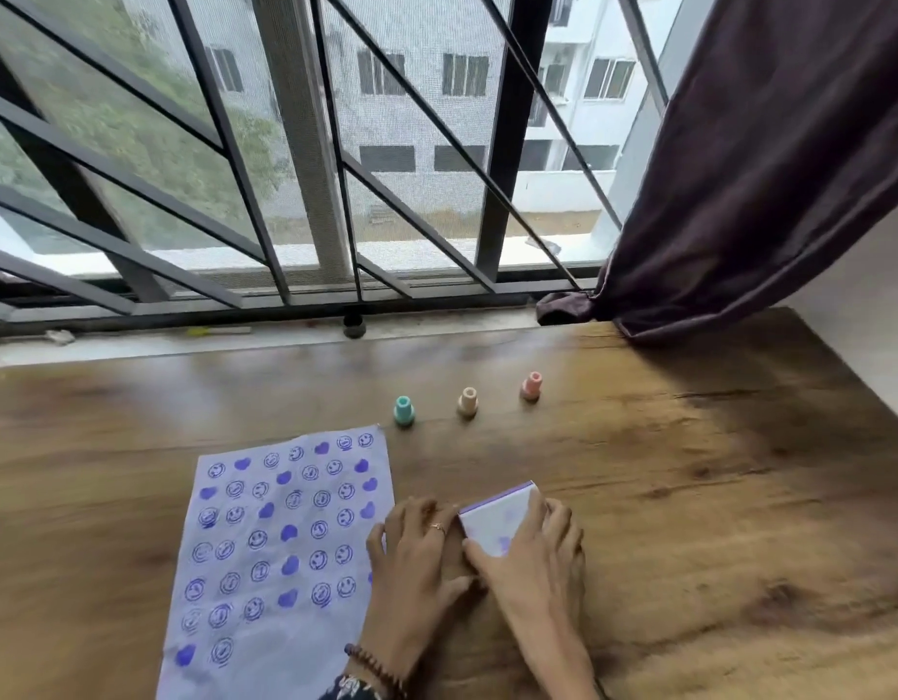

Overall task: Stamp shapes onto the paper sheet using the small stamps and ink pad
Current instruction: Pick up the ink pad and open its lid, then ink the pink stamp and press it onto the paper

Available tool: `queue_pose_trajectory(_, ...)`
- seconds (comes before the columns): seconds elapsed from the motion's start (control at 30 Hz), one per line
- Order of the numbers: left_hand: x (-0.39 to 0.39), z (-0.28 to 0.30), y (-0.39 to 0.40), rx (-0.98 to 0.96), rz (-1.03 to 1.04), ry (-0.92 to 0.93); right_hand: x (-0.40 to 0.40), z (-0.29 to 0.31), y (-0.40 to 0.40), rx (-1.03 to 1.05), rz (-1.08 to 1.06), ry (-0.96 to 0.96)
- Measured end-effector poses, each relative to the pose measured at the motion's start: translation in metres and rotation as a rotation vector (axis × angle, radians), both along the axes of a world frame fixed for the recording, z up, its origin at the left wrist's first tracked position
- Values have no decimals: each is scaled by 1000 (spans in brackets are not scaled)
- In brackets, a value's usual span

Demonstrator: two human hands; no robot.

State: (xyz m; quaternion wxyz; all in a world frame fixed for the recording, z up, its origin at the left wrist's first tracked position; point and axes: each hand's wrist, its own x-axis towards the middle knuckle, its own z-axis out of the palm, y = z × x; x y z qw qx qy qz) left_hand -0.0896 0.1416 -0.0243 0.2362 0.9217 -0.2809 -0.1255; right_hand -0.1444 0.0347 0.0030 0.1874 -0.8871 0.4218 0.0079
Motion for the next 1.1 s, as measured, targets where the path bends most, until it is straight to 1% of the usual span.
queue_pose_trajectory(0.07, 0, -2, 1, -27, 16, -21, -1, 5, -8, 37, 44, 11)
queue_pose_trajectory(0.1, 1, -3, 1, -25, 17, -31, -4, 10, -13, 107, 55, -26)
queue_pose_trajectory(0.2, 5, -7, 1, -16, 20, -23, -15, 28, -40, 420, 21, -236)
queue_pose_trajectory(0.23, 5, -7, 1, -18, 25, -15, -18, 32, -51, 469, -7, -314)
queue_pose_trajectory(0.3, 5, -6, 0, -16, 18, -10, -24, 34, -76, 502, -85, -432)
queue_pose_trajectory(0.33, 5, -6, 0, -16, 13, -13, -26, 33, -88, 492, -110, -464)
queue_pose_trajectory(0.4, 5, -5, 0, -8, 6, -26, -28, 24, -110, 384, -125, -456)
queue_pose_trajectory(0.47, 6, -3, 0, -8, 10, -33, -29, 17, -123, 256, -109, -398)
queue_pose_trajectory(0.6, 6, -1, 1, -25, 12, -11, -31, 4, -132, 132, -94, -227)
queue_pose_trajectory(0.67, 6, -1, 2, -22, 12, -1, -23, 6, -132, 36, -76, -142)
queue_pose_trajectory(0.7, 7, -1, 2, -13, 12, 0, -17, 9, -132, -10, -51, -127)
queue_pose_trajectory(0.73, 7, -2, 2, 1, 11, 0, -8, 11, -131, -41, -18, -152)
queue_pose_trajectory(0.83, 10, -2, 2, 33, 26, -1, 28, 17, -129, -17, 64, -346)
queue_pose_trajectory(0.9, 12, -1, 1, 11, 49, 5, 58, 18, -132, 27, 100, -427)
queue_pose_trajectory(0.97, 15, 1, -1, -28, 84, 3, 84, 14, -135, 78, 163, -421)
queue_pose_trajectory(1.03, 19, 7, -6, -88, 127, -8, 101, 7, -137, 96, 221, -335)
queue_pose_trajectory(1.1, 22, 15, -12, -200, 164, -6, 107, 4, -136, 82, 221, -292)
